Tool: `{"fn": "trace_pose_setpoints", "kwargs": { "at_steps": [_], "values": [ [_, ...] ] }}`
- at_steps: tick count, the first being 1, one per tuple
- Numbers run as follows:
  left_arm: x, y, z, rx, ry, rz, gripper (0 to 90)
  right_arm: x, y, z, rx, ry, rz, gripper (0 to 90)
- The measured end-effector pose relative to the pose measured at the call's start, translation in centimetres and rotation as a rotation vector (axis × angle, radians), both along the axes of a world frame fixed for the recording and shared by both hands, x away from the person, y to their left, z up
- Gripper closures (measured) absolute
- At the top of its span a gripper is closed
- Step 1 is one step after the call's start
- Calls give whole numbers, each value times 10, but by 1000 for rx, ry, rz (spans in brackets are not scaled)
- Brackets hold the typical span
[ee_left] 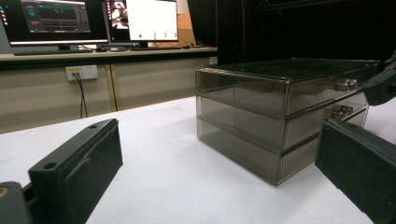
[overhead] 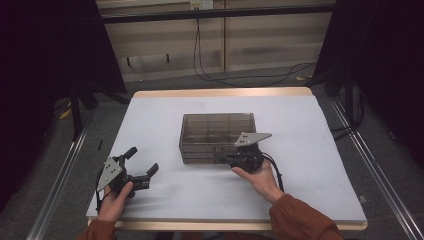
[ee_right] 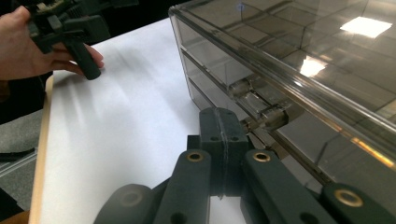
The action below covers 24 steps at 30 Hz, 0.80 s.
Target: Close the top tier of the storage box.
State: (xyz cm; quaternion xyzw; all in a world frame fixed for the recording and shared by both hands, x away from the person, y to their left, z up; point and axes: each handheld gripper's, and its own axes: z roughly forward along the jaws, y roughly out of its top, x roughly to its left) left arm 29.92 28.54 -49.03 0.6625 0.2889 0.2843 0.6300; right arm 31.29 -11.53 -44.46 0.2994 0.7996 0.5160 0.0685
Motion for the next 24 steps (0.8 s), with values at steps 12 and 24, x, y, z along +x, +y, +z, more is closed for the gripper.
{"fn": "trace_pose_setpoints", "kwargs": {
  "at_steps": [12, 24],
  "values": [
    [0, 1, 0, 12, 1, 3, 7, -13, -20, 5, 5, 23, -26, 512],
    [0, 1, 0, 11, 1, 3, 7, -29, -48, 9, -2, 18, -68, 377]
  ]
}}
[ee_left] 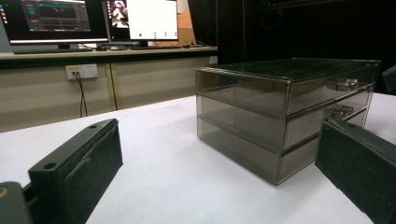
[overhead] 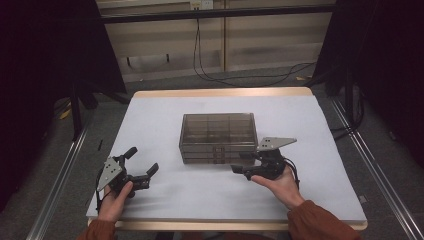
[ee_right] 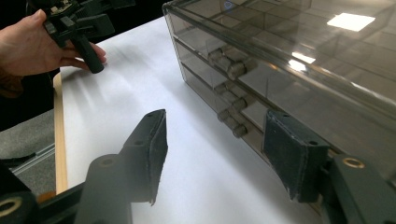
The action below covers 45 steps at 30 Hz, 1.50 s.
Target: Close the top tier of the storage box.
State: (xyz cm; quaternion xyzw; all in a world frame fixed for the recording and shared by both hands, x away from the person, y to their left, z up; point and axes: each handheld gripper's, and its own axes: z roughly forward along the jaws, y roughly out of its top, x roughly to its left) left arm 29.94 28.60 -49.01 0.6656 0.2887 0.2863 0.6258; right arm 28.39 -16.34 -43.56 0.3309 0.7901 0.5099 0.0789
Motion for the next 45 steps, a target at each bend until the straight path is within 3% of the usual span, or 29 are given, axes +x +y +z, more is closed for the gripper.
{"fn": "trace_pose_setpoints", "kwargs": {
  "at_steps": [16, 26, 29, 37, 42, 45],
  "values": [
    [0, 0, 0, 2, -1, 1, 7, -19, -53, -7, 9, 31, -161, 192],
    [0, 0, 0, 2, -2, 2, 7, -30, -89, -16, -15, 34, -266, 115],
    [0, 0, 0, 2, -2, 1, 7, -34, -102, -20, -12, 55, -304, 105],
    [0, 0, 0, 3, -3, 1, 7, -44, -126, -26, -38, 51, -376, 70],
    [1, 0, 0, 5, -1, -2, 7, -47, -136, -31, -59, 69, -406, 61],
    [1, 0, 0, 9, -2, -2, 7, -47, -139, -31, -60, 55, -420, 48]
  ]
}}
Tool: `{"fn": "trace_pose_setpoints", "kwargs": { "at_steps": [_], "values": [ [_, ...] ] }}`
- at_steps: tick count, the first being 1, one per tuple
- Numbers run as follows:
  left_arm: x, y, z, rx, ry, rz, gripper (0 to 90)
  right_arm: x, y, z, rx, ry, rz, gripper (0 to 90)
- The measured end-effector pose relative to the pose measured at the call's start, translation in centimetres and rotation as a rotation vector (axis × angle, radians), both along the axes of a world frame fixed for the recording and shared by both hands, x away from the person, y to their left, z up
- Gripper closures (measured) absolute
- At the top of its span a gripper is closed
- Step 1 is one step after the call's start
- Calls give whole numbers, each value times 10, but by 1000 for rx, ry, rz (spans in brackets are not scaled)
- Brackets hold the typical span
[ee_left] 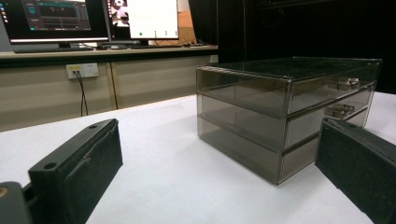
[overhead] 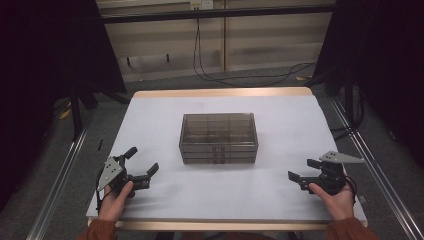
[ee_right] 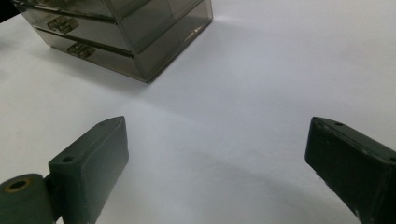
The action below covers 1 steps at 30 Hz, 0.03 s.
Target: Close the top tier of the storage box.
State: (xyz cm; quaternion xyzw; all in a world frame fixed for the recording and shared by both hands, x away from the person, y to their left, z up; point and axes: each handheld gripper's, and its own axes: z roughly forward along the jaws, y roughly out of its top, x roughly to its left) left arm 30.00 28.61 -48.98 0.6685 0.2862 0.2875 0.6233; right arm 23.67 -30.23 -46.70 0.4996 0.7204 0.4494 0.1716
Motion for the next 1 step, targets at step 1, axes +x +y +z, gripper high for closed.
{"fn": "trace_pose_setpoints", "kwargs": {
  "at_steps": [1],
  "values": [
    [0, 0, 0, 0, 1, 0, 7, 0, 0, -1, 0, 3, -5, 43]
  ]
}}
